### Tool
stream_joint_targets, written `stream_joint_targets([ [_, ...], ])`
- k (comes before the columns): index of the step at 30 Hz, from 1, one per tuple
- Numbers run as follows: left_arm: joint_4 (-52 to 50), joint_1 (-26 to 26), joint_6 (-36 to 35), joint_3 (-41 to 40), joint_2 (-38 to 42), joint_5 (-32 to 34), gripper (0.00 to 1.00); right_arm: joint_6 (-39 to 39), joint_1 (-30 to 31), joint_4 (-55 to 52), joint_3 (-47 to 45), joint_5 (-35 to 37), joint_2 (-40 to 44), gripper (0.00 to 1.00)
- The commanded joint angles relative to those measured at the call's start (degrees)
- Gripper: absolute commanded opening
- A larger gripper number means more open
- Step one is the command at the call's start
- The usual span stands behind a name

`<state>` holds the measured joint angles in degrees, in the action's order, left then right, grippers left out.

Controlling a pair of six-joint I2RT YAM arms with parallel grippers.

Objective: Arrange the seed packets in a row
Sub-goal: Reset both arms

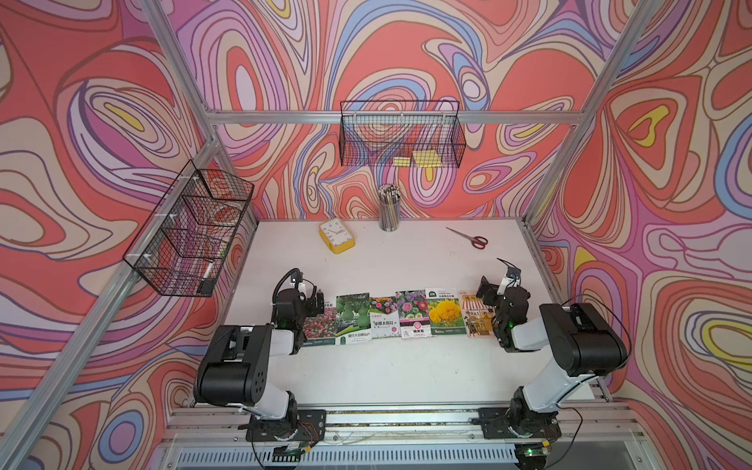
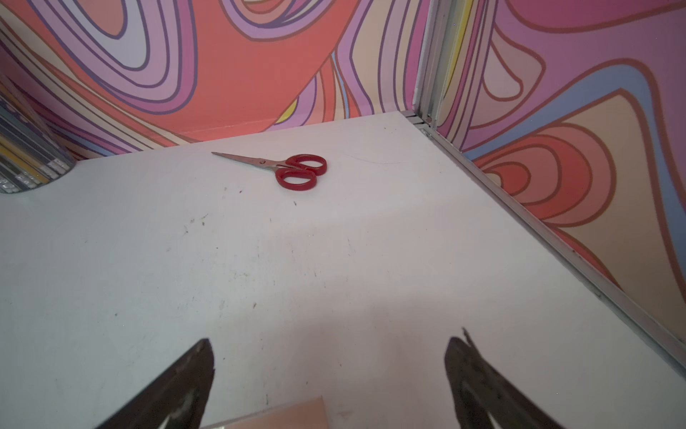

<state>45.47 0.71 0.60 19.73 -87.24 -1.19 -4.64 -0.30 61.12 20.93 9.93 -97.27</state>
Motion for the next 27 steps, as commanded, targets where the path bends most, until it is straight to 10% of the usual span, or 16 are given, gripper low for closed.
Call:
stream_joint_targets([
  [1,7.5,0.1,-2.7,0.5,-0.8,-3.7,0.99,2.9,0.4,-3.7,4.6,-5.1,-0.3,0.98],
  [27,11.8,4.5,-3.5,-1.3,-1.1,9.4,0.99,3.1,0.4,-6.6,6.0,-5.8,-0.5,0.98],
])
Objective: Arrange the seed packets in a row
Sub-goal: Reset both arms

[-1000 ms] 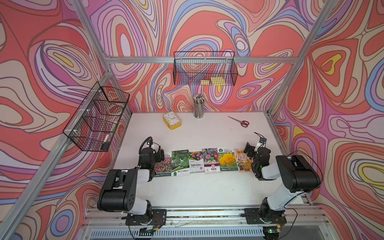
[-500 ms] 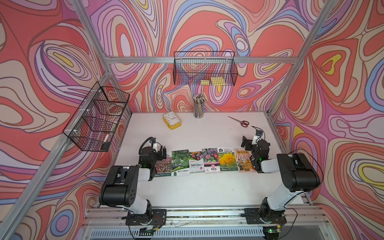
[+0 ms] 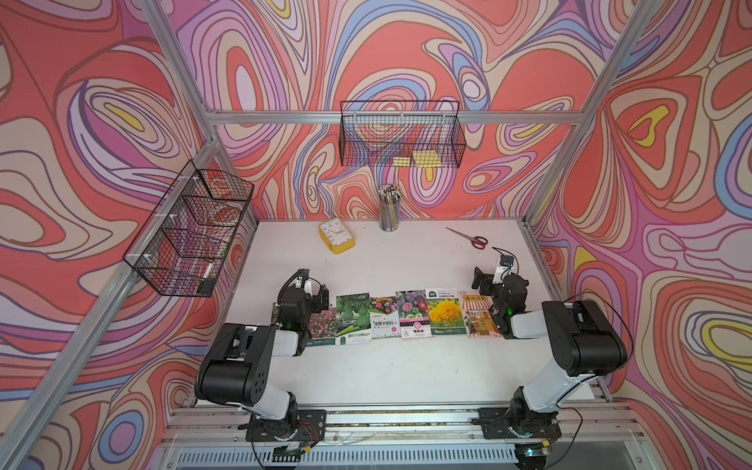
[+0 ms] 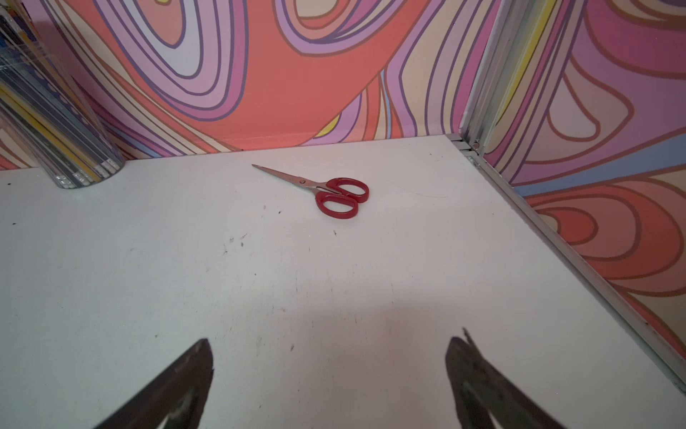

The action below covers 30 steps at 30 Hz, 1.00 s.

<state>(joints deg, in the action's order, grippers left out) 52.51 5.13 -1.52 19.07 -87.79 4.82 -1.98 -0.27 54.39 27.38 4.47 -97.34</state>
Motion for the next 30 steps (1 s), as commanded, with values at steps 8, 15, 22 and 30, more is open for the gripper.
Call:
stream_joint_targets([
  [8,-0.4,-1.5,0.0,2.0,-0.6,0.8,0.99,0.4,0.4,0.0,-0.5,-0.3,-0.5,0.98],
  [15,-2.4,-3.0,1.1,3.0,-0.7,-1.3,0.99,0.5,0.4,0.0,-0.4,-0.4,-0.5,0.98],
  [22,-2.4,-3.1,1.1,2.9,-0.6,-1.4,0.99,0.4,0.4,-0.2,-0.3,-0.4,-0.6,0.98],
  [30,-0.9,-2.4,0.8,2.1,-0.5,0.5,0.99,0.5,0.4,-0.8,0.1,-0.6,-0.7,0.98],
])
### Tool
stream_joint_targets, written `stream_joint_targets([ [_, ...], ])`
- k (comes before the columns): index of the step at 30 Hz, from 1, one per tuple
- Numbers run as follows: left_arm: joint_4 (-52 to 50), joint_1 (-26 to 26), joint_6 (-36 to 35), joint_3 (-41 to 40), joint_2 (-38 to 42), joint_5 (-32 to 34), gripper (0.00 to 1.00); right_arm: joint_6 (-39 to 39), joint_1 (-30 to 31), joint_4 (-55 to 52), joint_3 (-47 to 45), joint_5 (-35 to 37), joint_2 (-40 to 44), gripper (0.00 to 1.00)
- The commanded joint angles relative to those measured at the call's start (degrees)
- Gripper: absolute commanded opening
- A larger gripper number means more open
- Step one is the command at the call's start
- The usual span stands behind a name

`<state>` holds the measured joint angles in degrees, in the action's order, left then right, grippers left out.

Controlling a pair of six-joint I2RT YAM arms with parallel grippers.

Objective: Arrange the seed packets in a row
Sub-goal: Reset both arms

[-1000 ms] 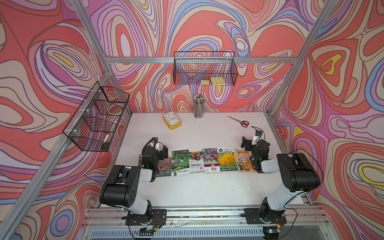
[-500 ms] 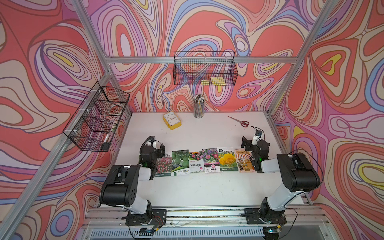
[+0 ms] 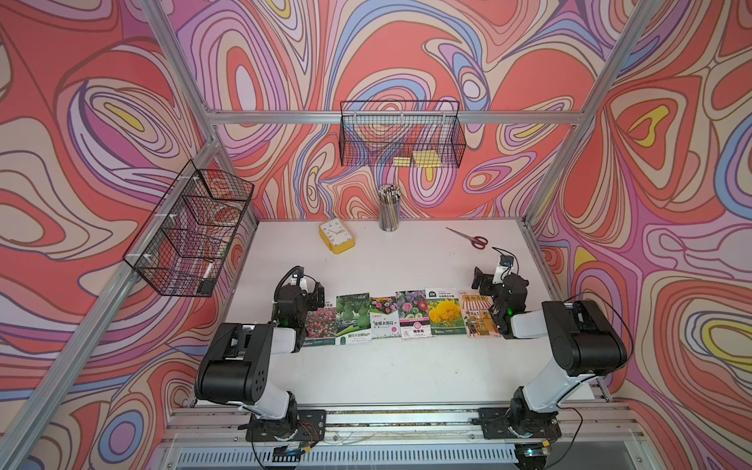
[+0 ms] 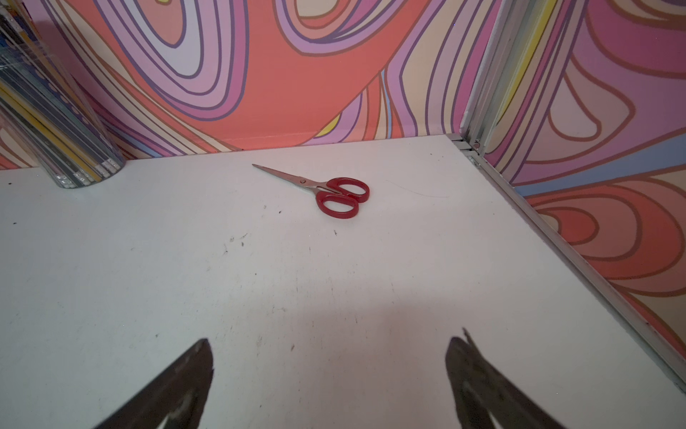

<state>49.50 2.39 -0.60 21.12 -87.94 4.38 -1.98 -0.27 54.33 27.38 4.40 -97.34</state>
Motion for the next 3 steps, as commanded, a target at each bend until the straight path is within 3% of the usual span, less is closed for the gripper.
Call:
stream_joint_targets([
  [1,2.1,0.4,-0.2,0.1,-0.3,1.0,0.99,0.5,0.4,-0.8,0.1,-0.5,-0.7,0.98],
  [3,2.2,0.4,-0.1,0.0,-0.4,1.0,0.99,0.5,0.4,-0.5,-0.1,-0.4,-0.6,0.98],
])
